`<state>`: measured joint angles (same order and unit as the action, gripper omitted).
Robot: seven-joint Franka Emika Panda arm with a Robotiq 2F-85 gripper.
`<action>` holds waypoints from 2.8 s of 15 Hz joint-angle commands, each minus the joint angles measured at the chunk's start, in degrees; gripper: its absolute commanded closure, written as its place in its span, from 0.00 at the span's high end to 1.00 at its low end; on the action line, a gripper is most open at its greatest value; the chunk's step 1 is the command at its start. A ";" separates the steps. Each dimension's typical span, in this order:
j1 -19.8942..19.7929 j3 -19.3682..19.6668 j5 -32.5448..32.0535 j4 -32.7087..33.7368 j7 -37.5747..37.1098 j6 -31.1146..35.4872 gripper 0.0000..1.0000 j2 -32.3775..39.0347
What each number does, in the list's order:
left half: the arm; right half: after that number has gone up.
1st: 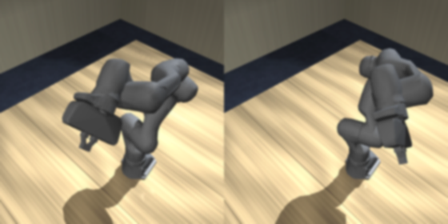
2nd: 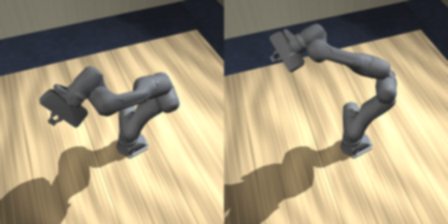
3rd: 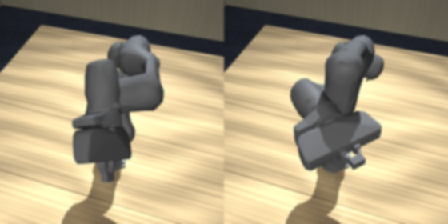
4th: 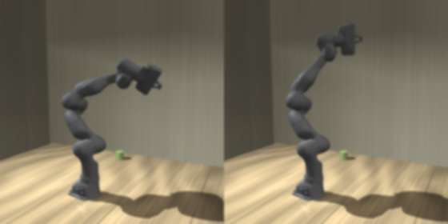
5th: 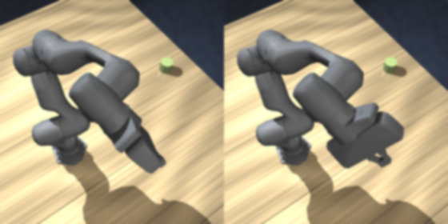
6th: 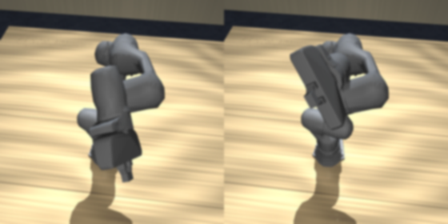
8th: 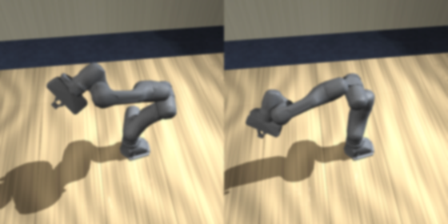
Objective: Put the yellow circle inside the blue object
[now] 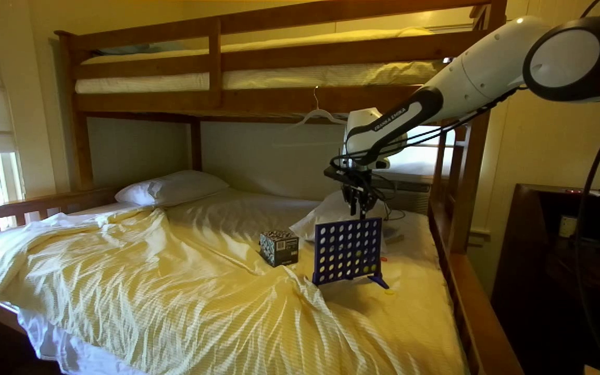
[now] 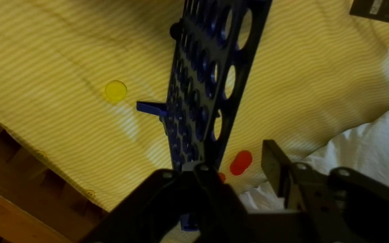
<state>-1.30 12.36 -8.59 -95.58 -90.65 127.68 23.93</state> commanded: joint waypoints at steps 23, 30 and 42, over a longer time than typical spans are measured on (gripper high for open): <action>-0.55 -1.01 -4.33 -13.62 26.80 3.22 1.00 -11.39; -1.26 -1.58 -7.75 -22.14 45.63 9.56 1.00 -16.63; -3.26 -4.32 5.24 -31.74 82.05 7.50 1.00 -24.70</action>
<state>-3.59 9.30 -6.13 -124.32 -13.63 136.59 2.35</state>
